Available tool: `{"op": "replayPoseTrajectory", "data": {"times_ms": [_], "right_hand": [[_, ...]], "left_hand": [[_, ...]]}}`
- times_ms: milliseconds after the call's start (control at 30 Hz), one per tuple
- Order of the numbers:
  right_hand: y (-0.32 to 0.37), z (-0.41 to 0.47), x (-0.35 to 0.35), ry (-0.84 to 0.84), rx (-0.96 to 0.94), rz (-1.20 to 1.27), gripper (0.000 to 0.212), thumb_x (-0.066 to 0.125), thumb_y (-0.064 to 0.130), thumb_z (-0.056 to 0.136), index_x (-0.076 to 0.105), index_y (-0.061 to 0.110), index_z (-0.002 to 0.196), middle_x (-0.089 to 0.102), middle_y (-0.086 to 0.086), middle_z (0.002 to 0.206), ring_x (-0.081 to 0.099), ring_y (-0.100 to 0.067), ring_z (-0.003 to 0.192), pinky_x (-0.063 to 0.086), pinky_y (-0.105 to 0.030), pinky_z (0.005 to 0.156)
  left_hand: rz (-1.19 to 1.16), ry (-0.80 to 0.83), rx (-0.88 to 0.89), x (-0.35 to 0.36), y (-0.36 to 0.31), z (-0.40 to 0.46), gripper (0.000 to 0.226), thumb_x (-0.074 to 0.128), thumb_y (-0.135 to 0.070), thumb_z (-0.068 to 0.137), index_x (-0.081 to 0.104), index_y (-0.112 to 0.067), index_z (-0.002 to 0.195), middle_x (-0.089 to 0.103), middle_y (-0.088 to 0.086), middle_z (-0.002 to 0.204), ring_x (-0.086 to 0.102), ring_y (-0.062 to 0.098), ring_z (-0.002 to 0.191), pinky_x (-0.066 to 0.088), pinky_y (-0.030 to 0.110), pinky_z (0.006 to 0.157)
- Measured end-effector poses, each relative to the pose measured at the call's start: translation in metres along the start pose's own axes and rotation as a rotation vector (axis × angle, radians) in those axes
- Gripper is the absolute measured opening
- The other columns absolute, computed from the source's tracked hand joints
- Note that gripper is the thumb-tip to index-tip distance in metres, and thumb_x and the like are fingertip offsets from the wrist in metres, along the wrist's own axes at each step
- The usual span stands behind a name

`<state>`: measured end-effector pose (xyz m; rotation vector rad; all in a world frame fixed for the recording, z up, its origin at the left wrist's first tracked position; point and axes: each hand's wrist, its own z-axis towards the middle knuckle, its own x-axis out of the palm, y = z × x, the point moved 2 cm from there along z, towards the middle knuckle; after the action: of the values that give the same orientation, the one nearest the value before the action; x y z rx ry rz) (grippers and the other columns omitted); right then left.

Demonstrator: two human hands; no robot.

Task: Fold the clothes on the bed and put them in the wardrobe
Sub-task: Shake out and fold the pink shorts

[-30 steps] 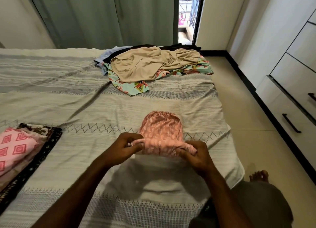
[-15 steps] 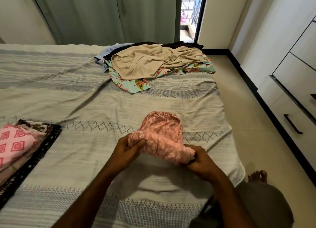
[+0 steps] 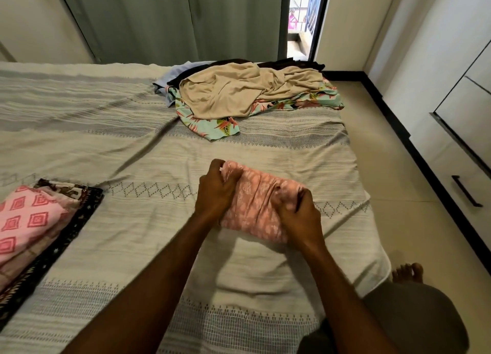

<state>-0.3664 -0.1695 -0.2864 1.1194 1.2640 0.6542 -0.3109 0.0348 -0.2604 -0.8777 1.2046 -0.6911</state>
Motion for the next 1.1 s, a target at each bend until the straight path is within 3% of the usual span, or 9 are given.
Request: {"op": "replayPoseTrajectory", "data": {"times_ms": [100, 200, 267, 367, 467, 600, 767, 1000, 1100], "right_hand": [[-0.012, 0.006, 0.001, -0.062, 0.12, -0.183, 0.081, 0.069, 0.07, 0.078, 0.045, 0.018, 0.137, 0.066, -0.008, 0.126, 0.061, -0.031, 0.116, 0.048, -0.039, 0.095], [-0.018, 0.013, 0.001, -0.024, 0.233, -0.164, 0.077, 0.07, 0.067, 0.08, 0.052, 0.012, 0.13, 0.066, -0.011, 0.126, 0.061, -0.033, 0.116, 0.047, -0.038, 0.094], [-0.02, 0.018, 0.002, 0.032, 0.282, -0.106, 0.071, 0.072, 0.067, 0.076, 0.062, 0.013, 0.121, 0.07, -0.01, 0.118, 0.065, -0.031, 0.108, 0.052, -0.04, 0.093], [-0.02, 0.019, 0.006, 0.138, 0.296, -0.05, 0.08, 0.065, 0.078, 0.056, 0.071, 0.021, 0.111, 0.075, -0.002, 0.103, 0.07, -0.027, 0.094, 0.059, -0.049, 0.086], [-0.008, 0.009, 0.011, 0.244, 0.215, 0.019, 0.059, 0.075, 0.06, 0.073, 0.063, 0.032, 0.124, 0.072, 0.003, 0.115, 0.069, -0.022, 0.102, 0.058, -0.051, 0.09], [0.022, -0.003, 0.025, 0.419, 0.164, 0.262, 0.041, 0.073, 0.022, 0.091, 0.058, 0.03, 0.128, 0.071, 0.001, 0.119, 0.071, -0.019, 0.103, 0.06, -0.04, 0.078], [0.072, -0.02, 0.066, 0.539, 0.103, 0.344, 0.038, 0.067, -0.001, 0.088, 0.066, 0.027, 0.114, 0.074, -0.003, 0.111, 0.073, -0.02, 0.09, 0.06, -0.041, 0.065], [0.125, -0.057, 0.165, 0.806, 0.026, 0.176, 0.051, 0.066, 0.003, 0.089, 0.058, 0.03, 0.132, 0.07, 0.001, 0.12, 0.071, -0.027, 0.099, 0.062, -0.045, 0.07], [0.151, -0.077, 0.209, 0.886, -0.032, 0.113, 0.058, 0.069, 0.008, 0.089, 0.051, 0.035, 0.137, 0.065, 0.004, 0.122, 0.069, -0.024, 0.099, 0.062, -0.041, 0.065]], "left_hand": [[0.268, 0.087, -0.248, 0.002, 0.014, 0.008, 0.084, 0.062, -0.076, 0.079, 0.048, -0.014, 0.133, 0.063, 0.014, 0.128, 0.062, 0.033, 0.115, 0.052, 0.042, 0.093], [0.342, 0.249, -0.323, 0.008, 0.031, 0.003, 0.096, 0.069, -0.08, 0.069, 0.051, -0.011, 0.134, 0.061, 0.012, 0.133, 0.06, 0.033, 0.119, 0.051, 0.043, 0.097], [0.249, 0.308, -0.354, 0.009, 0.034, 0.0, 0.087, 0.078, -0.072, 0.066, 0.06, -0.012, 0.126, 0.066, 0.009, 0.124, 0.065, 0.028, 0.111, 0.054, 0.041, 0.095], [-0.117, 0.383, -0.433, 0.008, 0.027, -0.007, 0.041, 0.087, -0.043, 0.074, 0.07, -0.017, 0.102, 0.075, 0.009, 0.109, 0.072, 0.018, 0.089, 0.06, 0.034, 0.081], [-0.322, 0.435, -0.434, -0.005, 0.021, -0.014, 0.032, 0.08, -0.02, 0.084, 0.067, -0.016, 0.113, 0.075, 0.009, 0.11, 0.072, 0.025, 0.099, 0.057, 0.046, 0.094], [-0.567, 0.369, -0.44, -0.05, 0.021, -0.025, 0.044, 0.073, -0.014, 0.09, 0.059, -0.012, 0.132, 0.074, 0.01, 0.117, 0.072, 0.028, 0.106, 0.056, 0.051, 0.096], [-0.74, 0.243, -0.482, -0.121, 0.032, -0.042, 0.045, 0.062, -0.038, 0.098, 0.06, -0.013, 0.135, 0.072, 0.011, 0.121, 0.07, 0.029, 0.11, 0.055, 0.048, 0.097], [-0.69, -0.067, -0.523, -0.237, 0.091, -0.079, 0.04, 0.067, -0.012, 0.092, 0.061, -0.014, 0.132, 0.075, 0.01, 0.114, 0.072, 0.029, 0.104, 0.057, 0.048, 0.094], [-0.628, -0.222, -0.546, -0.281, 0.108, -0.093, 0.04, 0.07, -0.006, 0.089, 0.06, -0.019, 0.125, 0.074, 0.007, 0.11, 0.073, 0.025, 0.096, 0.061, 0.039, 0.077]]}}
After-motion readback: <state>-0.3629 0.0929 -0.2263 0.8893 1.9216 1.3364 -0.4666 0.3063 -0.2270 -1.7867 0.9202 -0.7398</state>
